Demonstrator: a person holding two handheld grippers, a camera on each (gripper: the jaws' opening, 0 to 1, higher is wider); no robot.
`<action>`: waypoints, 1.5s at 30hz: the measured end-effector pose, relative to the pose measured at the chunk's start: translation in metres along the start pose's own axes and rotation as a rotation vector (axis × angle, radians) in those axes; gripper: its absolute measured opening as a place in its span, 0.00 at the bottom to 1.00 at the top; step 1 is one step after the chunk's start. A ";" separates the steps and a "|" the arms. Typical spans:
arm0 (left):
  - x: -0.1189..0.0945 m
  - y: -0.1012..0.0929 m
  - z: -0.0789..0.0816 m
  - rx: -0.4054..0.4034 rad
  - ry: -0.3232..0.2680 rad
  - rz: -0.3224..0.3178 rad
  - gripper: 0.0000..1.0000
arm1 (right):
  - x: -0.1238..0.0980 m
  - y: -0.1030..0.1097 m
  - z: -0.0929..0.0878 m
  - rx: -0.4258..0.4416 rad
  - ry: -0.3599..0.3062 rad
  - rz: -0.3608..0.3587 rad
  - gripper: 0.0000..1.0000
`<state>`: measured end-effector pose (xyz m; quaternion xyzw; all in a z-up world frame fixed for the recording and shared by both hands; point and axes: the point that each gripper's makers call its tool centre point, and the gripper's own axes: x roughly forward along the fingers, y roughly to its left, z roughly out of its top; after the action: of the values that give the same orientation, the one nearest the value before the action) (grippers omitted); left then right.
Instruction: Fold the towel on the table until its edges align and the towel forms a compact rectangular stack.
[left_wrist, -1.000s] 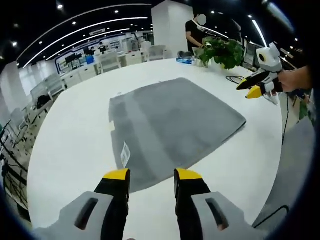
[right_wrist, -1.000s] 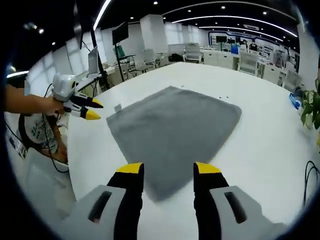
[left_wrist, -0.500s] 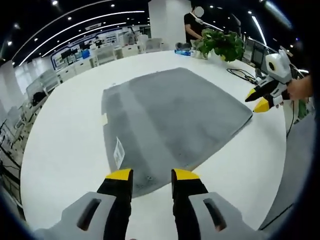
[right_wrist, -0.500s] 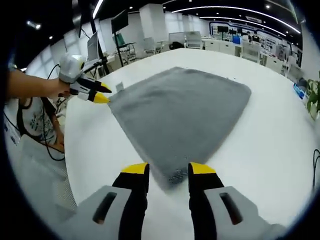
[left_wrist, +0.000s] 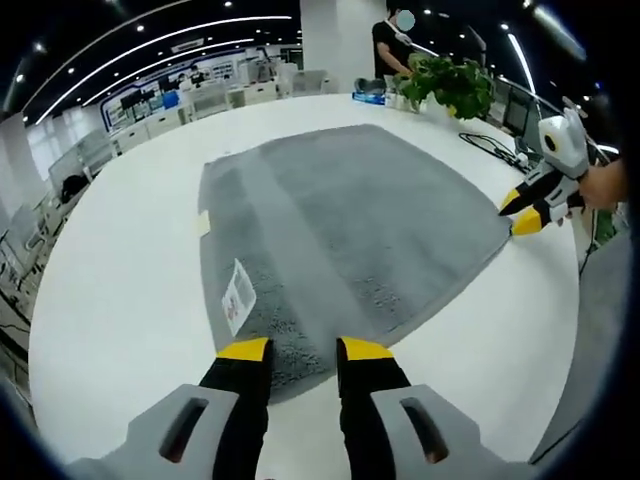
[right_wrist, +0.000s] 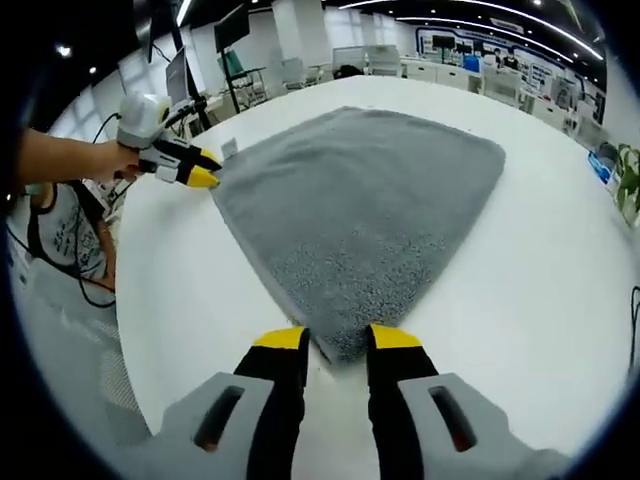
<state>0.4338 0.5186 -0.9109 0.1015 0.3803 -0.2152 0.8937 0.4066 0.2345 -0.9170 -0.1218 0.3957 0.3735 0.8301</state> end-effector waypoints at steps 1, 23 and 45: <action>0.000 -0.002 0.000 0.021 0.002 -0.002 0.25 | 0.000 -0.003 -0.001 -0.020 0.008 -0.016 0.14; -0.028 -0.049 -0.027 -0.020 0.022 -0.016 0.17 | -0.023 0.002 -0.032 -0.192 0.050 0.039 0.04; -0.064 -0.083 -0.065 -0.066 0.059 -0.049 0.20 | -0.051 0.044 -0.070 -0.192 0.057 0.097 0.16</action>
<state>0.3142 0.4869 -0.9111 0.0689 0.4159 -0.2210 0.8794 0.3146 0.2027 -0.9208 -0.1921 0.3870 0.4459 0.7839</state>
